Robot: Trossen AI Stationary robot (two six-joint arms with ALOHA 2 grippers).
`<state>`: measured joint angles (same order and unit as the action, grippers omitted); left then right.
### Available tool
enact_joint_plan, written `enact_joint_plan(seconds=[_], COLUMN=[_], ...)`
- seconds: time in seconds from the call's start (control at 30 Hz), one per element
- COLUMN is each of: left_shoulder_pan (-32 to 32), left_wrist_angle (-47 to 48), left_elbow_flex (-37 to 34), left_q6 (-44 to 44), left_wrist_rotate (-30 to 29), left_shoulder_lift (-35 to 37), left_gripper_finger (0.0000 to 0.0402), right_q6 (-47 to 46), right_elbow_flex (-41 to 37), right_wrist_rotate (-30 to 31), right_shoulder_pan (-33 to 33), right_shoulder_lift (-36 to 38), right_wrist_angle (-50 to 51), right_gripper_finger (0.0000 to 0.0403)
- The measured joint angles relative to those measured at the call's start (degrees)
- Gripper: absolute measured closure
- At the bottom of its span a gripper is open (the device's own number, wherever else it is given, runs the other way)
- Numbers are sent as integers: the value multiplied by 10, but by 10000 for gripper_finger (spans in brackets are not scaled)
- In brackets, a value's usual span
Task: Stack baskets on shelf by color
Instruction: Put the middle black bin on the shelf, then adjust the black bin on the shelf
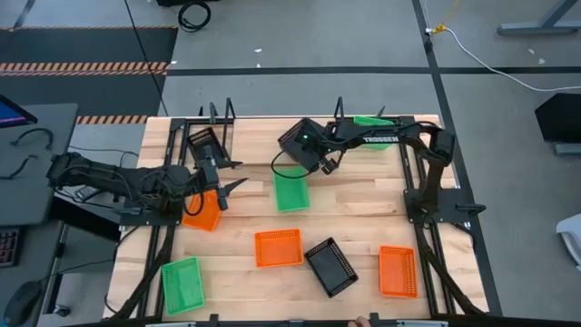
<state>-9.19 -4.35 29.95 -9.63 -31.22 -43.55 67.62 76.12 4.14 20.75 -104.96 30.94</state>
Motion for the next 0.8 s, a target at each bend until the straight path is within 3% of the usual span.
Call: enact_joint_plan(seconds=[0.23,0.57,0.8], left_shoulder_pan=[0,0,0], left_wrist_angle=[3,10,21], left_elbow_flex=[0,0,0], left_q6=[0,13,23], left_wrist_rotate=[0,0,0], left_shoulder_lift=[0,0,0], left_gripper_finger=[171,171,171], right_q6=[-27,-39,-172], right_elbow_flex=[0,0,0], right_wrist_rotate=[-16,108,84], right_shoulder_pan=[0,-41,-120], right_shoulder_lift=[3,52,131], right_wrist_angle=[-6,-33,-38], right_gripper_finger=[317,282,281])
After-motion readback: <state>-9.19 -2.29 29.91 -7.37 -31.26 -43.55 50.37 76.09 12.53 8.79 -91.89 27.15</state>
